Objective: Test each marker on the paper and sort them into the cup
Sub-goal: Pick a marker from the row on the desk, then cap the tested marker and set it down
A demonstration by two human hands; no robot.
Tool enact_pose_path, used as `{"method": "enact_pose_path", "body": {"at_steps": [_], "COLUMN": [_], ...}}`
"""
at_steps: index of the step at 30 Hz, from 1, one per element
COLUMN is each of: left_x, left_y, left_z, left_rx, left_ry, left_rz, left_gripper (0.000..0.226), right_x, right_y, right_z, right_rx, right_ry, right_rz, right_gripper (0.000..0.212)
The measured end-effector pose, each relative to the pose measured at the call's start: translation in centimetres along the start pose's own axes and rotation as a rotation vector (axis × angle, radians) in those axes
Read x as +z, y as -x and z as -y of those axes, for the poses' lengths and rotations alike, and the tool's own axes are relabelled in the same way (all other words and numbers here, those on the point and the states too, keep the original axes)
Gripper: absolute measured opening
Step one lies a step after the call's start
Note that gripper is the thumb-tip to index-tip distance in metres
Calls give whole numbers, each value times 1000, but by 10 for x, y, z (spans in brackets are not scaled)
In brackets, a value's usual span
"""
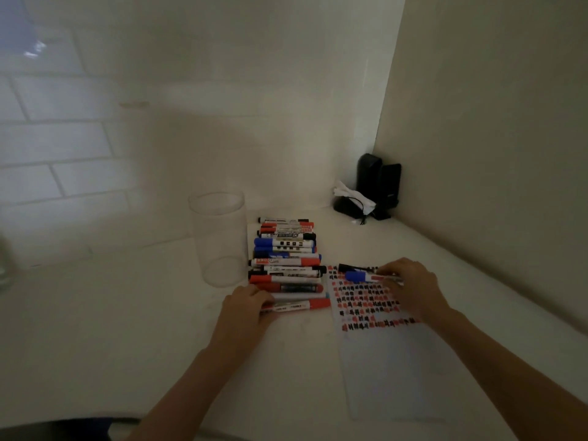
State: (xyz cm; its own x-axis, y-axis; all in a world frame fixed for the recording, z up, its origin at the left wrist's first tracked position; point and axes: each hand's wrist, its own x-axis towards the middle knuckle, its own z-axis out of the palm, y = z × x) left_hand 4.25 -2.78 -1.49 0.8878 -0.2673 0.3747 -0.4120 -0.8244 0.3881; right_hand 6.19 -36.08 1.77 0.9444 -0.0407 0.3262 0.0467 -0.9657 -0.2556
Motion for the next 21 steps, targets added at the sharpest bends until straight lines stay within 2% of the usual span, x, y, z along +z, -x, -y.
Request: {"method": "enact_pose_path", "body": {"at_steps": [2,4,7,9,11,13,17,19,21], "left_x": [2,2,-1,-5,-8,-13,-34,-42,-42], "left_y": [-1,-1,1,3,6,12,26,29,29], "left_z": [0,0,-5,-16,-32,-52,-86,-88,-79], "left_rx": [4,8,-10,-66,-91,-46,31,47,55], "left_ry": [11,11,101,194,259,323,501,544,506], "left_rz": [9,28,3,-18,-8,11,40,50,30], "left_gripper": [18,17,14,16,18,19,21,25,20], "right_x": [5,3,-11,-18,-12,-3,-5,-19,-33], "right_y": [-8,-8,17,45,70,81,80,82,86], "right_z": [3,12,48,76,95,102,99,98,102], "right_rx": [31,19,-88,-125,-237,-315,-379,-310,-75], "right_ry": [68,84,-152,-291,-228,-155,-120,-202,-528], "right_rz": [46,-25,-193,-118,-37,-64,-244,-227,-129], "right_gripper": [20,22,25,31,44,49,27,12,11]}}
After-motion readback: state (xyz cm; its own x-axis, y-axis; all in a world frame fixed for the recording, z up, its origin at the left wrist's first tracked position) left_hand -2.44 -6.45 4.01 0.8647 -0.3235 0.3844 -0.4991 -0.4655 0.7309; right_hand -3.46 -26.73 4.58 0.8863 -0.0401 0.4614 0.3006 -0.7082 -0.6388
